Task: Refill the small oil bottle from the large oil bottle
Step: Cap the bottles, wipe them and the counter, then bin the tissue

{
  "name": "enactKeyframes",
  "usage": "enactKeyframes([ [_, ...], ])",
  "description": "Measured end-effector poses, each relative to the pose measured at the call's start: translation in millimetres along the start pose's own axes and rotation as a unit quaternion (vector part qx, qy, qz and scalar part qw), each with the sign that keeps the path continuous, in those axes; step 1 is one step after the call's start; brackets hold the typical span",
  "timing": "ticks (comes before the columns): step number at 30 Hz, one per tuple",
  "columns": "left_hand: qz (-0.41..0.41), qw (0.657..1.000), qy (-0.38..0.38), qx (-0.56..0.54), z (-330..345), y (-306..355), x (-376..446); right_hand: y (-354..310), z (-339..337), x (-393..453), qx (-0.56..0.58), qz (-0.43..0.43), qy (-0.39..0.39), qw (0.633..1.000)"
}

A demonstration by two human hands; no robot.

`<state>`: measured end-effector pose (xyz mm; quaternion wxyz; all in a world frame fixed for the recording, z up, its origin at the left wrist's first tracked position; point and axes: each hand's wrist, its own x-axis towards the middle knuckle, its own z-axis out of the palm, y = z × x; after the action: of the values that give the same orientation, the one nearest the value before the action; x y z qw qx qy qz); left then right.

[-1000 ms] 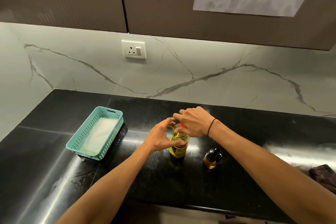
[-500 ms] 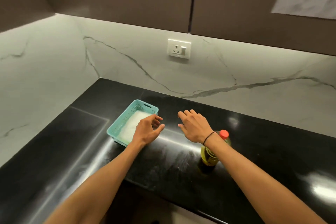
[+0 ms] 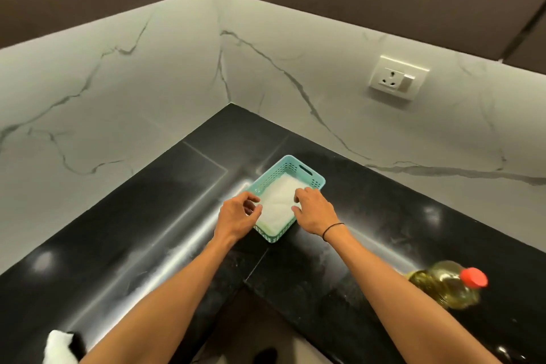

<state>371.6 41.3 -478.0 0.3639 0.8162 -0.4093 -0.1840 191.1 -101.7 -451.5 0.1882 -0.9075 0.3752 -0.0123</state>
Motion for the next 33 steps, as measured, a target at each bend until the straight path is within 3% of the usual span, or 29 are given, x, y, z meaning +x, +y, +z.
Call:
enactKeyframes([
  [3, -0.004, 1.0, -0.003, -0.009, -5, -12, 11, -9, 14, 36, 0.011, 0.019, -0.019, 1.0],
  [13, -0.004, 0.999, 0.001, -0.031, -3, -23, 42, -34, 74, 93, -0.11, 0.061, -0.119, 0.985],
  [22, 0.02, 0.999, -0.005, -0.027, 0, -24, 59, -48, 85, 96, -0.129, 0.084, -0.045, 0.987],
  [33, 0.018, 0.999, -0.008, -0.027, 3, -27, 61, -40, 83, 97, -0.087, 0.074, -0.032, 0.993],
])
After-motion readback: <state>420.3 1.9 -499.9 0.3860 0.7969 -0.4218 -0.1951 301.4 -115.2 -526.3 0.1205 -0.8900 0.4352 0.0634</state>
